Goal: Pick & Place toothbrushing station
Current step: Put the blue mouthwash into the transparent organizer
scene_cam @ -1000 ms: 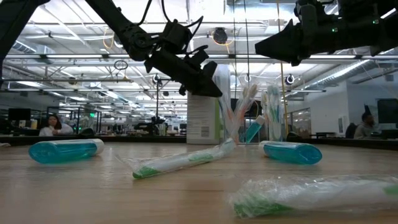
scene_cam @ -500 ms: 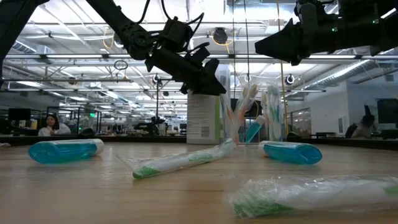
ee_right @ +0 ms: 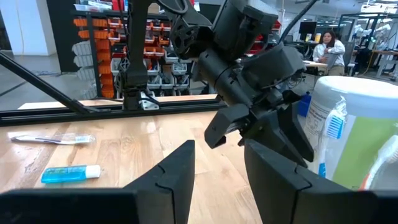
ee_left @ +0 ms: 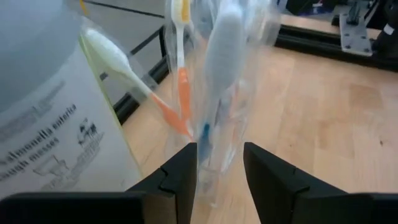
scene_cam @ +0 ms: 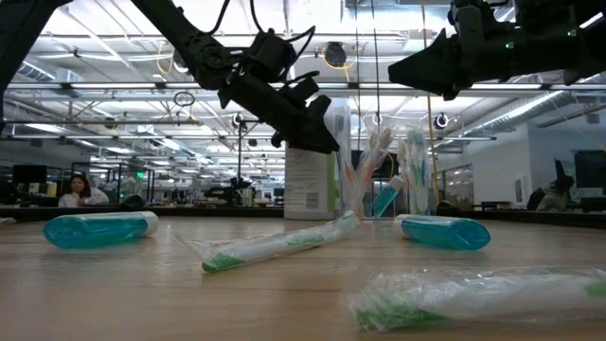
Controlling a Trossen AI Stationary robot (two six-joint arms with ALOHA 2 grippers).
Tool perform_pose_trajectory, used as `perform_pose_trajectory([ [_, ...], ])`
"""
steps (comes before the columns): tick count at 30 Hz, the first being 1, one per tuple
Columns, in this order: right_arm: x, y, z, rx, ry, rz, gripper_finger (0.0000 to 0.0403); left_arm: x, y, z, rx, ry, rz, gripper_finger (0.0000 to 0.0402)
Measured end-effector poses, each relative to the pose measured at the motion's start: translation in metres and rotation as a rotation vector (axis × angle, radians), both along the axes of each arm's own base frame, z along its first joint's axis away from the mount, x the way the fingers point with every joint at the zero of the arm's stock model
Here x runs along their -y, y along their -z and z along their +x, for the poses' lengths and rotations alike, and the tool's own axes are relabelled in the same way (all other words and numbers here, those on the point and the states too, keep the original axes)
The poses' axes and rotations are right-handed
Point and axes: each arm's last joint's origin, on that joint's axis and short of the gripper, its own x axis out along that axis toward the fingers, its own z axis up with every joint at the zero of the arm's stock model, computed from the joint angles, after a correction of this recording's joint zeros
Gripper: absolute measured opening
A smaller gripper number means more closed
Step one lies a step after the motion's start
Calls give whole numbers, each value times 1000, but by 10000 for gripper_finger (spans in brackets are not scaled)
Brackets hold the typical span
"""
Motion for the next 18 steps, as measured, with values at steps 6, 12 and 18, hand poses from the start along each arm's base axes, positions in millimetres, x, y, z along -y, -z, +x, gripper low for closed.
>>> perform_pose_trajectory([
  [6,0,0,0,-1,0,0,132,3,-17,-12,-52,-45,7,139],
  [12,0,0,0,-1,0,0,132,18,-44,-40,-192,-23,-44,138],
  [18,0,1,0,-7,0,3,132,32,-71,-80,-252,-42,-97,138],
])
